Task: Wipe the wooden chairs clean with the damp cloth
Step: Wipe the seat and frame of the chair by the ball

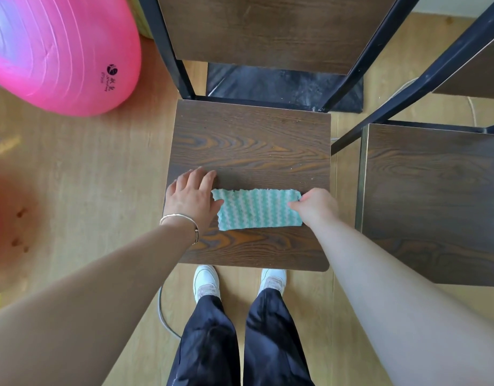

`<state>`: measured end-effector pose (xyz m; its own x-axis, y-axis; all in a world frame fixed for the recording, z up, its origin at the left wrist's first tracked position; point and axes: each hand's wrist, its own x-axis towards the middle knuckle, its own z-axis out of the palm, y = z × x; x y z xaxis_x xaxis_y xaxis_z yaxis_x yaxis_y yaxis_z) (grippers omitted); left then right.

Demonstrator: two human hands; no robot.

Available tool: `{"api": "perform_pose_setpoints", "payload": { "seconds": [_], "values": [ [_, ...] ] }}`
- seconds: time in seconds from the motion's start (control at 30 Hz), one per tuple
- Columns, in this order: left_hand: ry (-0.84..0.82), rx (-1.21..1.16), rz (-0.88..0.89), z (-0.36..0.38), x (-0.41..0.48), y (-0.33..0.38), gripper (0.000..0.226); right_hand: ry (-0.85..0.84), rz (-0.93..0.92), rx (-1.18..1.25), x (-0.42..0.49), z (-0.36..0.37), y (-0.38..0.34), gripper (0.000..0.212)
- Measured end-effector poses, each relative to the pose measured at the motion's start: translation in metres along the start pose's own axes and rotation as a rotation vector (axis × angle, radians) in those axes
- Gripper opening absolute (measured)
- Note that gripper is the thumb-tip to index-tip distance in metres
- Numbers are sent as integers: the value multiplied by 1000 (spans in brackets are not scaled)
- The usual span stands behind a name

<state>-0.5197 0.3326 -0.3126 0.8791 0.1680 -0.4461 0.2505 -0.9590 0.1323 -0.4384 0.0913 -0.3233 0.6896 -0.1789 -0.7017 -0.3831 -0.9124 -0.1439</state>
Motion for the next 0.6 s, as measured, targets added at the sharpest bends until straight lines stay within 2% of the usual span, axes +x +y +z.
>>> {"api": "perform_pose_setpoints", "payload": {
  "seconds": [0.1, 0.23, 0.33, 0.4, 0.47, 0.6],
  "values": [
    [13, 29, 12, 6, -11, -6, 66, 11, -27, 11, -4, 3, -1, 23],
    [47, 45, 10, 9, -23, -14, 65, 120, -95, 26, -14, 10, -1, 18],
    [66, 57, -7, 11, -31, -20, 66, 155, -103, 210, -25, 11, -4, 4],
    [100, 28, -30, 11, -36, -22, 66, 171, -155, 360, -36, 14, -12, 12],
    [121, 13, -57, 10, -40, -25, 66, 133, -256, 451, -51, 21, -25, 16],
    [114, 56, -89, 9, -46, -31, 68, -113, -430, 452, -68, 49, -38, 16]
  ]
}}
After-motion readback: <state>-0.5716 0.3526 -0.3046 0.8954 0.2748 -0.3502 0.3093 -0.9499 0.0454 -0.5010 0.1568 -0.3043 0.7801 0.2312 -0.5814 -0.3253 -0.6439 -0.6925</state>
